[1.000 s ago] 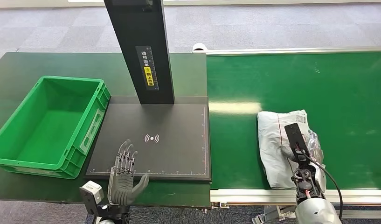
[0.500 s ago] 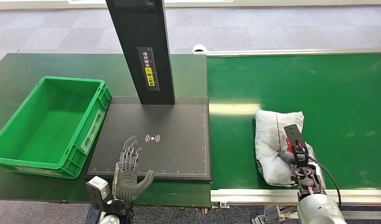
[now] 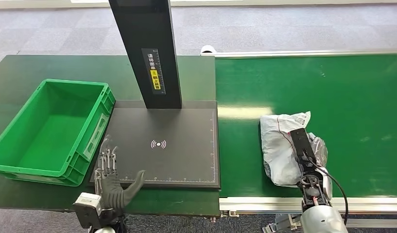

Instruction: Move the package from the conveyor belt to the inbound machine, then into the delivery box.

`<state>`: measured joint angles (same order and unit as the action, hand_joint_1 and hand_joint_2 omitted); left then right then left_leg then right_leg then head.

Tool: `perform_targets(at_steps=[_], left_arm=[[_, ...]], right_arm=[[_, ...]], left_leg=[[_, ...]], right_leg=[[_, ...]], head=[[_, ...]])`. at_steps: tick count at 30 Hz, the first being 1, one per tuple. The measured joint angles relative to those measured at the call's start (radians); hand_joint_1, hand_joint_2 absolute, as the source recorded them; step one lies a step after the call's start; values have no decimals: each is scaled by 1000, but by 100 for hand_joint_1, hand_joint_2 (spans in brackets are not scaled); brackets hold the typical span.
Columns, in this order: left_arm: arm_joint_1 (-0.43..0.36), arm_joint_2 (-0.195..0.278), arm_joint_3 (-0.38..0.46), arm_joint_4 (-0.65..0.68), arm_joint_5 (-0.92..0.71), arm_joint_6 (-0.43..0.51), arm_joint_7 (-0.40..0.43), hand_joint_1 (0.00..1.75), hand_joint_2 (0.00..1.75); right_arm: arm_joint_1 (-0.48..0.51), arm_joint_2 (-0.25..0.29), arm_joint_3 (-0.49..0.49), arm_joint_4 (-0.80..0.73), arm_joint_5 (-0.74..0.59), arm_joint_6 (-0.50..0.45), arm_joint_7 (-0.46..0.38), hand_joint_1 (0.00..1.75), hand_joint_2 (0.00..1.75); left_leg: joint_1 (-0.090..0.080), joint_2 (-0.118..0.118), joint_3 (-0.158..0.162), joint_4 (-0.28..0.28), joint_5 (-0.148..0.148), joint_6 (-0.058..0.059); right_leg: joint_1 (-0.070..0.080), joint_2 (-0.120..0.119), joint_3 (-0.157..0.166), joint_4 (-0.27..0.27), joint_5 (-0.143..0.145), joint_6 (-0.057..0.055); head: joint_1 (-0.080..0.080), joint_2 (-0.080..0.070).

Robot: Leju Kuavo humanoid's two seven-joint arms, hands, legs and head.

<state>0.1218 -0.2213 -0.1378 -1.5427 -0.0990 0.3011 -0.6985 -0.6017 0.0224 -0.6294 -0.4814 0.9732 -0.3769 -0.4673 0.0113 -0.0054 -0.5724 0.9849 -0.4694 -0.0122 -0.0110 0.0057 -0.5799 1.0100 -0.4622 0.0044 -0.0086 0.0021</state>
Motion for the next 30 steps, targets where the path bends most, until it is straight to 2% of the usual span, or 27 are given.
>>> perform_targets(at_steps=[2,6,10,13,18,25,29,30], left_arm=[[16,8,0,-28,2,51,0,0,175],[41,18,14,-82,5,78,0,0,175],[47,21,26,-109,2,103,0,0,175],[46,22,33,-116,-1,112,0,0,175],[26,22,37,-116,-8,109,0,0,175],[14,22,38,-108,-10,105,0,0,175],[-11,21,34,-86,-16,94,0,0,175],[-19,20,31,-76,-18,94,0,0,175]], right_arm=[[66,48,66,-146,-28,1,-6,175,175],[204,126,265,-453,-112,55,12,175,175],[240,168,456,-577,-212,137,14,175,175],[234,202,564,-581,-272,171,5,175,175],[197,276,684,-507,-358,225,-17,175,175],[168,315,740,-438,-383,242,-22,175,175],[122,322,796,-336,-485,259,-15,172,175],[107,322,824,-300,-532,262,-13,129,175]], left_leg=[[0,0,0,0,0,0],[0,1,-3,0,0,0],[1,3,-3,-1,0,0],[1,2,-3,-1,0,0],[1,0,-3,-1,0,0],[0,-1,-4,0,0,0],[0,-1,-4,0,0,0],[0,-1,-4,0,0,0]], right_leg=[[0,0,0,0,-1,0],[1,0,-3,0,-1,0],[1,1,-4,0,-1,0],[1,0,-3,0,-1,0],[1,-1,-3,0,-1,0],[1,-3,-4,0,-1,0],[1,-2,-4,0,-1,0],[1,-2,-4,0,-1,0]], head=[[0,0],[0,0],[0,0],[0,0],[0,0],[0,0],[0,0],[0,0]])
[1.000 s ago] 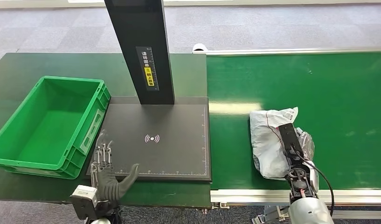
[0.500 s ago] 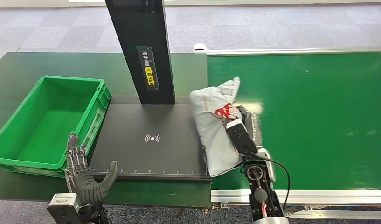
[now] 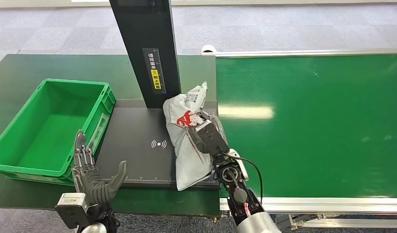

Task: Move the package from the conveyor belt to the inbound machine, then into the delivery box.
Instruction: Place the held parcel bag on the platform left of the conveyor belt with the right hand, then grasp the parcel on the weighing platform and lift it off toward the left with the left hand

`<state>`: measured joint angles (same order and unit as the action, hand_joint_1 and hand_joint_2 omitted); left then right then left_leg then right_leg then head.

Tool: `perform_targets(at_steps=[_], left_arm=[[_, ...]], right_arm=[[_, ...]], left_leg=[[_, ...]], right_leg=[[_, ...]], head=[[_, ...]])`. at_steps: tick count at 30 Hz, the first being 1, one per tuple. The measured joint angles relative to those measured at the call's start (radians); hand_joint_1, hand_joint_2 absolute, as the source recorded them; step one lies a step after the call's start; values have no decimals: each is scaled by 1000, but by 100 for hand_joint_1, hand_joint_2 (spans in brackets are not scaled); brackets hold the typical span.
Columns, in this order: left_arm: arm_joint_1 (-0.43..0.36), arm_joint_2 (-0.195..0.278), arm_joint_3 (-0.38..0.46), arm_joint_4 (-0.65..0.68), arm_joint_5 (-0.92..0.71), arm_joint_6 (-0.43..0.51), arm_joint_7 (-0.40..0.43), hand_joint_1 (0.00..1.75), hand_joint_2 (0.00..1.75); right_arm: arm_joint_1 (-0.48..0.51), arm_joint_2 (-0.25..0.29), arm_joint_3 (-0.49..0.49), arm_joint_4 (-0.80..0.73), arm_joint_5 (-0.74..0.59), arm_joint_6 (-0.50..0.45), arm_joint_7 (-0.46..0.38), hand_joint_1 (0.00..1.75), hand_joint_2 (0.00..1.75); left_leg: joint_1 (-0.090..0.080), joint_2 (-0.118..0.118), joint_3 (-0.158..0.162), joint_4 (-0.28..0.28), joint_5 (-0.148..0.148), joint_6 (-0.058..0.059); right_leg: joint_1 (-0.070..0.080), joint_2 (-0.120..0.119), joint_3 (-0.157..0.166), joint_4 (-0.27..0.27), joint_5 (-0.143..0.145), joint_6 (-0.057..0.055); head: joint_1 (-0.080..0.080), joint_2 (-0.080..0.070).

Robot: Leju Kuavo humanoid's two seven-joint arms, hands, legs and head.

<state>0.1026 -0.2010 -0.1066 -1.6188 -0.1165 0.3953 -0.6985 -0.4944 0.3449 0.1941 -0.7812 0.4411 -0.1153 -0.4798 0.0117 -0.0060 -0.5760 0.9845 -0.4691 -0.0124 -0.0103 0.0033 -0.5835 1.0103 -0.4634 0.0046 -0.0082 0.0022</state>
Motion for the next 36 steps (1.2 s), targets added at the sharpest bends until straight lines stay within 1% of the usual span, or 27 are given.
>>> perform_targets(at_steps=[3,5,7,9,11,13,17,20,23,25,27,29,32,36], left_arm=[[-14,-1,-9,24,-3,5,0,0,175],[-15,-1,-13,33,-3,1,0,0,175],[-14,-2,-13,47,2,-24,0,0,175],[-20,-11,-6,77,5,-86,0,0,175],[-46,-29,2,143,-21,-155,0,0,175],[-96,-48,2,232,-62,-183,0,0,175],[-247,-65,-26,427,-162,-137,0,0,175],[-371,-60,-35,585,-274,-109,1,0,175],[-478,-51,-34,727,-409,-94,33,0,175],[-537,-44,-34,810,-500,-73,84,0,175],[-587,-36,-35,883,-570,-53,135,0,175],[-632,-30,-39,951,-633,-38,191,0,175],[-695,-24,-58,1043,-739,-22,304,0,175],[-770,-18,-98,1141,-857,-25,451,143,175]], right_arm=[[-37,0,82,92,-116,8,4,0,175],[-53,0,132,133,-176,-2,2,0,175],[-65,0,176,166,-234,-16,-18,0,175],[-72,0,198,191,-270,-12,-53,0,175],[-75,0,199,214,-286,11,-83,0,175],[-76,0,191,232,-297,35,-111,0,175],[-65,0,173,235,-318,38,-184,0,175],[-6,-3,135,126,-323,20,-212,0,175],[79,-16,83,-62,-350,14,-216,0,175],[135,-30,38,-187,-376,14,-216,0,175],[182,-45,-15,-291,-396,35,-216,0,175],[221,-58,-70,-375,-409,76,-216,0,175],[263,-72,-153,-465,-422,145,-216,0,175],[307,-84,-263,-562,-423,204,-216,0,175]], left_leg=[[0,0,0,0,0,0],[0,0,0,0,0,0],[0,0,0,0,0,0],[0,0,0,0,0,0],[0,0,0,0,0,0],[-1,-1,0,1,0,1],[-1,-1,1,1,2,2],[-1,-2,1,1,3,2],[-1,-2,1,1,3,2],[-1,-2,0,1,3,2],[-1,-1,0,1,3,2],[-2,-1,0,1,3,2],[-2,-2,1,1,3,2],[-2,-1,5,1,2,2]], right_leg=[[0,0,0,0,0,0],[0,0,0,0,0,0],[0,0,0,0,0,0],[0,0,-1,0,0,0],[-1,0,0,0,0,0],[-1,-1,0,0,0,0],[-1,-1,0,0,2,0],[-1,-1,1,0,2,0],[-1,-1,0,0,3,0],[-1,-1,0,0,2,0],[-1,-1,0,0,2,0],[-2,-1,0,0,2,0],[-2,-1,1,0,2,0],[-2,-1,6,0,2,0]], head=[[0,0],[0,0],[0,0],[0,0],[0,0],[0,0],[0,0],[0,0],[-1,0],[0,0],[0,0],[0,0],[0,0],[0,0]])
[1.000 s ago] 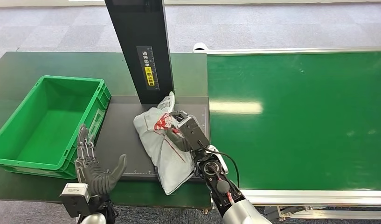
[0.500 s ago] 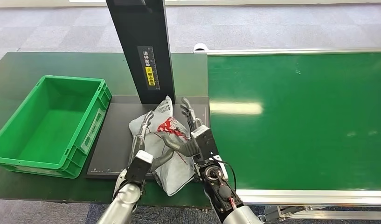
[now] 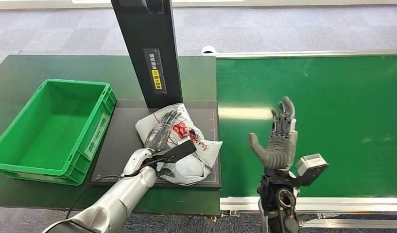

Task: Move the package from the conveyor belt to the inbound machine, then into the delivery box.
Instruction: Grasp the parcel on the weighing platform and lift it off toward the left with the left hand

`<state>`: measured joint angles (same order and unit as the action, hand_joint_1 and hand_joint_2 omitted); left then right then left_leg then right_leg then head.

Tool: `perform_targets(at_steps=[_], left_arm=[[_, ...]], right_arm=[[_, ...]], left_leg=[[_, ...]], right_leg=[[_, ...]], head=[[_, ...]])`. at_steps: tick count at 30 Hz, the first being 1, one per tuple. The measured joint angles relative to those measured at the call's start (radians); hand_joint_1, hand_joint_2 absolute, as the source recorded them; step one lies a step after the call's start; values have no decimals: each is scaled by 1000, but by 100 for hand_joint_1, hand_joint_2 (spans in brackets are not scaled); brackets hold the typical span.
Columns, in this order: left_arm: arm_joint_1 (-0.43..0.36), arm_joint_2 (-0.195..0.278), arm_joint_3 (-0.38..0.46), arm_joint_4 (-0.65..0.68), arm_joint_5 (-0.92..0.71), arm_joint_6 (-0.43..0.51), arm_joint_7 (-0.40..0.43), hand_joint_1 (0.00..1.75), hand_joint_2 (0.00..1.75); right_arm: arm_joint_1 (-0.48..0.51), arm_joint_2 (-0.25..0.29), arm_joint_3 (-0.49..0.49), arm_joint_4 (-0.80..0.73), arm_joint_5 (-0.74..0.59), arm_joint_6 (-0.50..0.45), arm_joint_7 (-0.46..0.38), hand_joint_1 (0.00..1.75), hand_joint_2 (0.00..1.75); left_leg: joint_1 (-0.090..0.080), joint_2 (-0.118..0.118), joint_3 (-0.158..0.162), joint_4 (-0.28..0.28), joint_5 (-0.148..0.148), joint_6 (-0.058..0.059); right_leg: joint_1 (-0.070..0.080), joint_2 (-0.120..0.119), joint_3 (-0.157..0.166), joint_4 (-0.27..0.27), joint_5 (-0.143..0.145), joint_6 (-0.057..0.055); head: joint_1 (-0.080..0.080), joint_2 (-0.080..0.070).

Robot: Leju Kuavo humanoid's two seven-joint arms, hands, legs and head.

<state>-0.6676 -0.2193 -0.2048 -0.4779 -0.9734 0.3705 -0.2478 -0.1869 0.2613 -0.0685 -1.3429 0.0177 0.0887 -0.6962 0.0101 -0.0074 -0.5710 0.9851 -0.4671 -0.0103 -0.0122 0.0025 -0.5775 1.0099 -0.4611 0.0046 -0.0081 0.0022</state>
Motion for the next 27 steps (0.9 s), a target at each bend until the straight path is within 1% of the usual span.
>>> perform_targets(at_steps=[2,4,7,9,10,12,16,19,21,23,27], left_arm=[[-24,4,-14,33,-25,-6,36,159,175],[-39,7,-22,56,-31,-8,46,175,175],[-54,11,-27,80,-33,-12,45,175,175],[-61,15,-26,89,-24,-12,24,175,175],[-63,16,-24,91,-11,-12,2,175,175],[-64,20,-8,93,54,-24,-79,175,175],[-63,27,71,89,220,-90,-281,175,175],[-51,27,123,49,298,-147,-393,175,175],[-23,27,136,-20,364,-202,-434,175,175],[9,26,139,-109,430,-252,-447,175,175],[52,26,139,-239,474,-286,-450,175,175]], right_arm=[[19,-1,-43,-43,0,17,0,0,175],[34,-1,-73,-75,1,24,0,0,175],[49,-1,-100,-108,9,24,0,0,175],[54,-1,-111,-119,15,24,0,0,175],[55,0,-116,-121,16,24,0,0,175],[56,0,-124,-122,17,23,0,0,175],[57,2,-143,-121,13,19,0,0,175],[60,4,-160,-122,8,19,0,0,175],[66,6,-175,-121,4,24,0,0,175],[74,7,-190,-121,2,35,0,0,175],[84,11,-210,-121,2,44,0,0,175]], left_leg=[[0,1,2,0,-1,0],[0,1,3,0,-1,0],[0,1,5,0,0,0],[0,1,6,0,1,0],[0,1,6,0,1,0],[0,1,6,0,2,0],[0,1,5,0,3,0],[0,1,3,0,2,0],[0,1,1,0,2,0],[0,1,-2,0,2,0],[0,1,-5,0,2,0]], right_leg=[[0,0,2,0,0,0],[0,0,3,0,0,0],[0,0,5,0,0,-1],[0,0,5,0,1,-1],[0,0,6,0,1,-1],[0,0,5,0,1,-1],[0,0,4,0,1,0],[0,0,2,0,1,0],[0,0,0,0,1,0],[0,0,-3,0,1,0],[0,0,-6,0,1,0]], head=[[0,0],[0,0],[0,0],[0,0],[0,0],[0,0],[0,0],[0,0],[0,0],[0,0],[0,0]])
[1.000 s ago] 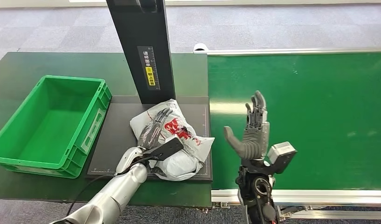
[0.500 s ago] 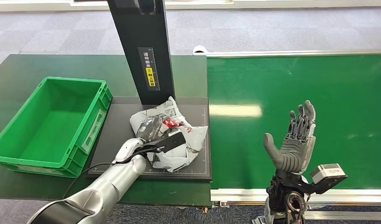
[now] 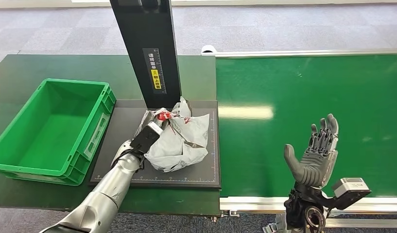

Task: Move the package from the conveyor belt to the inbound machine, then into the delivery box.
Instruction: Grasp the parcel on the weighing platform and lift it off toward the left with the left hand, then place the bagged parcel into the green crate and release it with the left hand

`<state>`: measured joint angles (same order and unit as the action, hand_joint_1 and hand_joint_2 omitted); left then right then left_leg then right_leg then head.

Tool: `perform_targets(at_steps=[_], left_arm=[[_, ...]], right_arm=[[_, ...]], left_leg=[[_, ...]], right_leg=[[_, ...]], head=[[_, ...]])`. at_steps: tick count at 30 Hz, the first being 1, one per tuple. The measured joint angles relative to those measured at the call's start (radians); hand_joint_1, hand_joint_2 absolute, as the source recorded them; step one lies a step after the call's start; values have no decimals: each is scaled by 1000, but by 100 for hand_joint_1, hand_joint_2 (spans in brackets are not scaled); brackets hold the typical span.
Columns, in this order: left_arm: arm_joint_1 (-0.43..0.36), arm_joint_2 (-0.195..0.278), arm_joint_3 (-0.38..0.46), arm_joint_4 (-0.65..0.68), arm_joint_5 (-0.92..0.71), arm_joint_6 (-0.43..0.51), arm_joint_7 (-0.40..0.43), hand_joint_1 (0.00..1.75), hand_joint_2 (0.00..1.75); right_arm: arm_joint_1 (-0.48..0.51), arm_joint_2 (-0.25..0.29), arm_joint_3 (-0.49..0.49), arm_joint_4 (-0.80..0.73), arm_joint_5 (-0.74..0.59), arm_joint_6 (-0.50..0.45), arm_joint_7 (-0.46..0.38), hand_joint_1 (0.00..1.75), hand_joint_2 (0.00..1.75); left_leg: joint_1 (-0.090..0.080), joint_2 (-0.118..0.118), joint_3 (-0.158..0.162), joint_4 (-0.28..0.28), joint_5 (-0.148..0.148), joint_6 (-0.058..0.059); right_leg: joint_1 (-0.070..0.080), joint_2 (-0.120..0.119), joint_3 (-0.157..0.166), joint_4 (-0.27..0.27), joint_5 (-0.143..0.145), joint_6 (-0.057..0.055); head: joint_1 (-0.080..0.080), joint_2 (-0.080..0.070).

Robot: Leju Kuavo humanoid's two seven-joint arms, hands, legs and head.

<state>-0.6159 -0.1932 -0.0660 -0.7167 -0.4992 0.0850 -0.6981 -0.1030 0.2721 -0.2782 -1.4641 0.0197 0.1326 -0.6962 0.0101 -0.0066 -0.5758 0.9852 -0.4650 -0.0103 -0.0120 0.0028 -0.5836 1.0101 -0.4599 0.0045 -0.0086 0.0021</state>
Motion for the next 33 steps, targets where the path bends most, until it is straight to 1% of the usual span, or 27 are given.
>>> perform_targets(at_steps=[4,6,7,8,10,12,13,17,22,24,25,26,27,30,33], left_arm=[[37,2,-1,-92,42,-22,0,175,175],[87,12,-9,-193,117,-41,0,175,175],[119,18,-15,-258,147,-36,0,175,175],[151,25,-18,-325,157,-15,5,175,175],[213,32,-11,-461,123,72,28,175,175],[249,36,10,-566,87,151,60,175,175],[260,41,23,-606,83,169,71,175,175],[296,58,64,-730,82,176,86,175,175],[312,67,85,-791,90,174,98,175,175],[289,74,113,-775,93,196,127,175,175],[259,84,136,-748,83,221,144,175,175],[214,105,169,-699,64,256,157,175,175],[158,130,209,-635,42,297,163,175,175],[-24,232,346,-388,-44,431,186,175,175],[-154,332,435,-154,-165,535,267,175,175]], right_arm=[[6,-1,-7,2,-14,-17,0,0,175],[13,-4,-1,10,-30,-42,0,0,175],[18,-6,2,17,-32,-48,0,0,175],[23,-8,3,25,-29,-45,0,0,175],[33,-9,1,42,-12,-31,0,0,175],[41,-9,-6,56,4,-22,0,0,175],[43,-9,-8,63,9,-21,0,0,175],[50,-9,-14,82,13,-21,0,0,175],[50,-9,-16,97,21,-21,0,0,175],[47,-9,-17,107,34,-20,0,0,175],[44,-9,-16,116,42,-20,0,0,175],[40,-9,-15,127,48,-20,0,0,175],[35,-9,-13,140,51,-20,0,0,175],[20,-10,-12,179,47,-17,0,0,175],[13,-16,-18,209,37,6,0,0,175]], left_leg=[[0,0,-1,0,0,0],[0,1,-1,0,0,0],[0,2,-2,0,-1,-1],[0,2,-2,0,-1,-1],[0,2,-3,0,-1,-1],[0,1,-4,0,-1,-1],[0,1,-5,0,-1,-1],[0,1,-5,0,-1,0],[0,1,-5,0,-1,0],[0,1,-5,0,-1,0],[0,1,-5,0,-1,-1],[1,1,-5,0,0,-1],[2,2,-5,0,1,-2],[4,7,-4,0,3,-5],[6,9,-4,0,3,-6]], right_leg=[[0,0,-1,0,0,0],[0,1,-1,0,0,0],[0,2,-2,0,0,0],[0,2,-2,0,0,0],[0,2,-3,0,-1,0],[0,2,-4,0,-1,0],[0,1,-5,0,-1,0],[0,1,-5,0,-1,1],[0,1,-5,0,-1,1],[0,1,-5,0,-1,0],[0,1,-5,0,0,0],[1,1,-5,0,0,-1],[2,2,-6,0,1,-2],[5,6,-8,2,3,-6],[6,9,-9,3,4,-6]], head=[[0,0],[0,0],[0,0],[0,0],[0,0],[0,0],[0,0],[0,0],[0,0],[0,0],[1,0],[1,0],[1,0],[0,0],[0,0]])
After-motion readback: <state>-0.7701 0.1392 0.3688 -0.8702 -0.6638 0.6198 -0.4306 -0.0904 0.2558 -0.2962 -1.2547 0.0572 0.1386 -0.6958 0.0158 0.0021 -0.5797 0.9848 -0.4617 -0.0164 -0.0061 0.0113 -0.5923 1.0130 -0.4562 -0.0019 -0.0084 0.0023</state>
